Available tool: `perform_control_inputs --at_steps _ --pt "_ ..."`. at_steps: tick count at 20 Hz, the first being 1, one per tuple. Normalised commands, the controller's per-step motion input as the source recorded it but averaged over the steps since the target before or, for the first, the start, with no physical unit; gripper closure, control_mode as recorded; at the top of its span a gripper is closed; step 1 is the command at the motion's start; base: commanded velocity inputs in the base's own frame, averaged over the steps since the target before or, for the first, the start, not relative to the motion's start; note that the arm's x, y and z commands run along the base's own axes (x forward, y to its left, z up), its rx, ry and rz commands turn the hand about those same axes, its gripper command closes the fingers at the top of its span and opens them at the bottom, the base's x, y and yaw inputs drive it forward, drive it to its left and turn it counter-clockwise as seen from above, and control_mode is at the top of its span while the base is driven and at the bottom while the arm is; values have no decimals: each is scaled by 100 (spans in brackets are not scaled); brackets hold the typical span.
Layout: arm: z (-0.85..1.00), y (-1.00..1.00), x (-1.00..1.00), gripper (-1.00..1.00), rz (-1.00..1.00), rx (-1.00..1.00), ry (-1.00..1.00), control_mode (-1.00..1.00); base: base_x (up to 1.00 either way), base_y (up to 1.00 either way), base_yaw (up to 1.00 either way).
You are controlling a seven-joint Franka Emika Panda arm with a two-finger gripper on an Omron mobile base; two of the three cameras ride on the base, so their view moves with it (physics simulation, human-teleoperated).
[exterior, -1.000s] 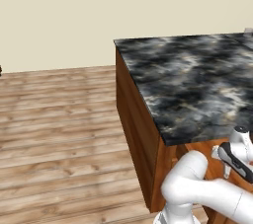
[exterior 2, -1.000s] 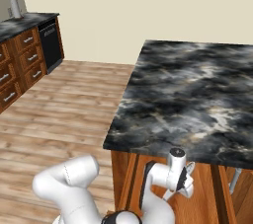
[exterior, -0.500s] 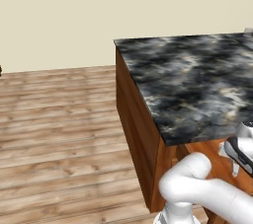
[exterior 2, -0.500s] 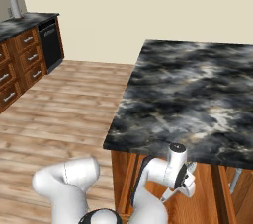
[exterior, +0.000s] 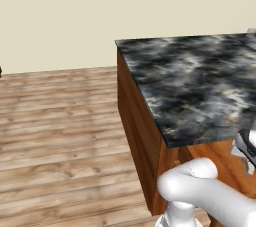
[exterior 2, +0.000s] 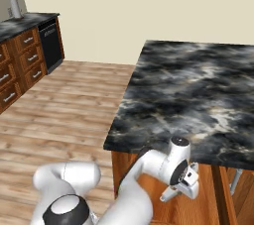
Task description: Take the tongs from the drawer on the right and place them on the dining counter next to the tray containing the kebab skewer.
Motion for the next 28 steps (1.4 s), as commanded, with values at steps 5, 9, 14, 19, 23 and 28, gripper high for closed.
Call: perform_control_inputs --at_steps 5,9,14,19,23,28 --pt "60 0 -62 100 2 0 0 -100 0 0 0" --pt "63 0 -64 100 3 0 -2 -100 0 0 0" --pt "89 1 -44 100 6 0 -2 -100 0 0 0" --pt "86 13 -18 100 7 0 0 -100 0 0 0" --pt "71 31 0 100 11 0 -3 -100 0 0 0" --pt "57 40 2 100 8 0 -9 -100 0 0 0"
